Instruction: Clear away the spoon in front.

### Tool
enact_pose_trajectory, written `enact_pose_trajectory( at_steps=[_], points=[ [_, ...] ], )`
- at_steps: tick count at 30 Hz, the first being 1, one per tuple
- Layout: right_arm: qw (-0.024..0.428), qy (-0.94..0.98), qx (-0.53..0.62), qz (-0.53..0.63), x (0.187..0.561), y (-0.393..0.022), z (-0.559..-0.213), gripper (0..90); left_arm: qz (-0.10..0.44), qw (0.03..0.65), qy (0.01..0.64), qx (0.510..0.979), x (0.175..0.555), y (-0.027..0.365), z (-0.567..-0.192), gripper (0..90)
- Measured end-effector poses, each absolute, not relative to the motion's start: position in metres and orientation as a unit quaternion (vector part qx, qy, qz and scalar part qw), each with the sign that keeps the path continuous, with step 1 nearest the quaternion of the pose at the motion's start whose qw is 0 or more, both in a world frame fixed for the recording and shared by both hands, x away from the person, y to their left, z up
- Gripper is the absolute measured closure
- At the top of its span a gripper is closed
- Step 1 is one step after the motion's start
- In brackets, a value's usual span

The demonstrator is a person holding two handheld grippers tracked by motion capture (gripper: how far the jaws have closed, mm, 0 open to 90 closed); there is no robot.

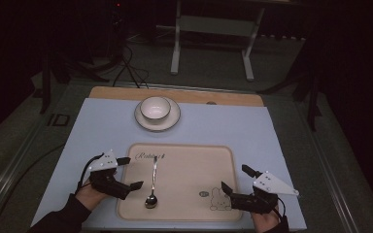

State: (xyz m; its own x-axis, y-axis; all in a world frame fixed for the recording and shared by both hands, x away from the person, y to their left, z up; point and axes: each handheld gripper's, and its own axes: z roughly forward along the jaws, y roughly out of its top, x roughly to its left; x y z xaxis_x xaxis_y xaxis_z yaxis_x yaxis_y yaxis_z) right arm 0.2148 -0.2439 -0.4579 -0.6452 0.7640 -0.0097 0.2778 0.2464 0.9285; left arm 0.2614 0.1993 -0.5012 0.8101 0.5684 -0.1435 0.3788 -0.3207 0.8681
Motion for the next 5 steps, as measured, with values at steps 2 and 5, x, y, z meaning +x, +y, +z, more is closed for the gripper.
enact_pose_trajectory(
  at_steps=[2, 5],
  points=[
    [0.239, 0.753, 0.347, 0.507, 0.2151, -0.2441, -0.4581, 10.9, 0.096, 0.503, 0.295, 0.807, 0.2615, 0.199, -0.5015, 1.1],
    [0.239, 0.753, 0.346, 0.506, 0.2151, -0.244, -0.4581, 10.9, 0.098, 0.504, 0.297, 0.805, 0.2612, 0.1988, -0.501, 1.1]
  ],
)
